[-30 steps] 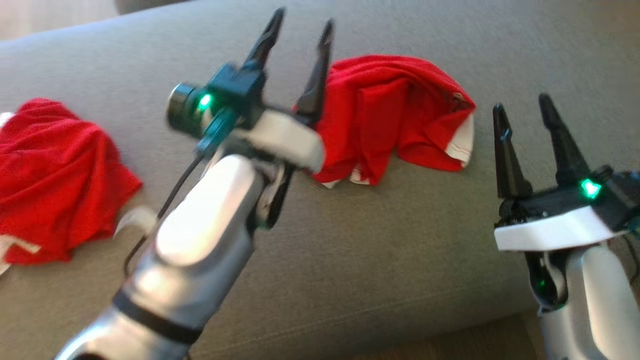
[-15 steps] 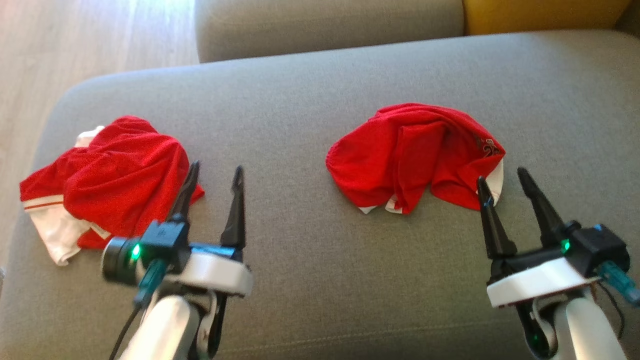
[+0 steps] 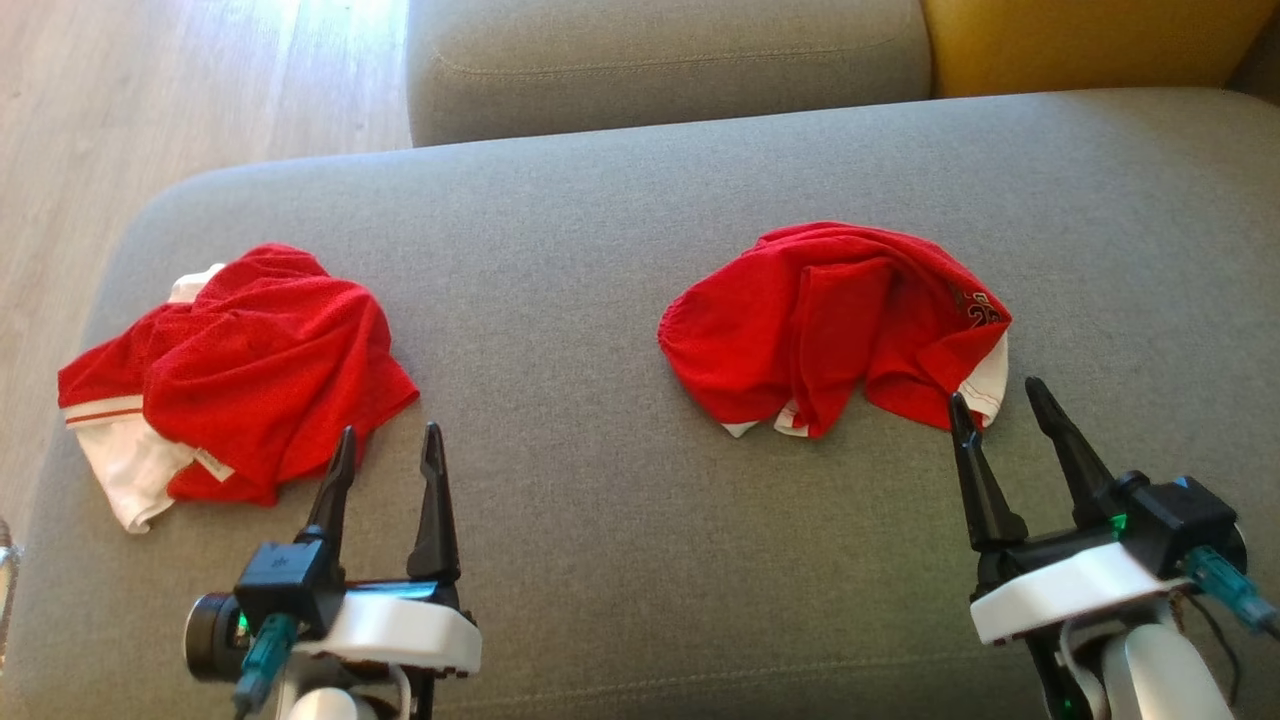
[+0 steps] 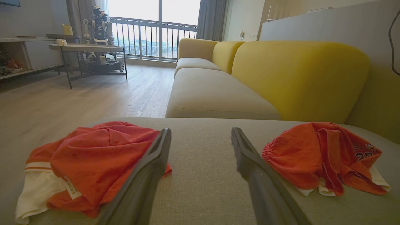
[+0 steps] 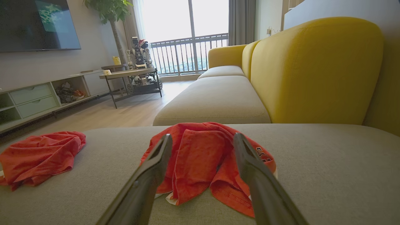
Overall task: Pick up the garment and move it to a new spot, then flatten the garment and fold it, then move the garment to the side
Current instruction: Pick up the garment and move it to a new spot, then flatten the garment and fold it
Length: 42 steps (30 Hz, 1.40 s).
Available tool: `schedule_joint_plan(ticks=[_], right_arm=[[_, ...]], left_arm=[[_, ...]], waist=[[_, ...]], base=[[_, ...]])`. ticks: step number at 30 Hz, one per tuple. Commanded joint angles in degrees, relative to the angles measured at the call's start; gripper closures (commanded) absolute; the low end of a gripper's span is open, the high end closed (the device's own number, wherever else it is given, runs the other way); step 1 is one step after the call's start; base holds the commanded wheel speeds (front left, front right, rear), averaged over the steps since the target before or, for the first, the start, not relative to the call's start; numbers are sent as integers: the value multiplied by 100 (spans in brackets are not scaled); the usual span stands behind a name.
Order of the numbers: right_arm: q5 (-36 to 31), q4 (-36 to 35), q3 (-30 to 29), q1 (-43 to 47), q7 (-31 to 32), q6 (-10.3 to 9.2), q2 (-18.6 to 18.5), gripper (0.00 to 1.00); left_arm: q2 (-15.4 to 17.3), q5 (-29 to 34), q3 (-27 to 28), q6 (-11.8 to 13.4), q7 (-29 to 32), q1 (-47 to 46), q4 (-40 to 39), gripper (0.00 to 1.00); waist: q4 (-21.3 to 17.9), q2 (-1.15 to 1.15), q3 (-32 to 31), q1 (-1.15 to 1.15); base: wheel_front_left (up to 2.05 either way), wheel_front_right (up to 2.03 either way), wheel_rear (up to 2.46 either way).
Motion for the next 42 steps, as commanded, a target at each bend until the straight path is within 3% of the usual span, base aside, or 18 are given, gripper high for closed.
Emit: schedule_joint_plan(ticks=[1, 9, 15, 29, 38, 39, 40, 41, 42], right_arm=[[4, -160, 139, -129, -53, -1, -33, 0], [-133, -1, 250, -178, -53, -1, -33, 0], [-407, 628, 408, -487, -46, -1, -33, 0], [-763, 2477, -168, -1634, 63, -1, -33, 0], [-851, 3070, -319, -1975, -29, -1, -33, 0], [-840, 3146, -327, -1998, -32, -1, -33, 5], [-850, 3215, -349, -2023, -34, -1, -33, 71], [-907, 3266, -382, -2046, -37, -1, -33, 100], [-930, 3310, -418, -2067, -40, -1, -33, 100]], left_arm=[[-37, 63, 250, -45, -29, -201, -161, 0], [-95, 277, 292, -238, -29, -287, -50, 0], [-111, 313, 217, -300, -29, -395, 7, 0], [-114, 127, -204, -107, -29, -707, 74, 0], [-114, 101, -332, -28, -29, -775, 71, 0], [-114, 99, -340, -24, -29, -780, 75, 0], [-114, 97, -347, -20, -29, -783, 82, 0], [-114, 94, -351, -15, -29, -787, 89, 0], [-114, 90, -357, -11, -29, -792, 96, 0]], waist=[[18, 0, 3, 1], [198, 0, 105, 1], [461, 0, 334, 1], [1082, 0, 849, 1], [1250, 0, 969, 1], [1258, 0, 971, 1], [1263, 0, 969, 1], [1264, 0, 968, 1], [1266, 0, 962, 1]], base=[[0, 0, 0], [0, 0, 0], [0, 0, 0], [0, 0, 0], [0, 0, 0], [0, 0, 0], [0, 0, 0], [0, 0, 0], [0, 0, 0]])
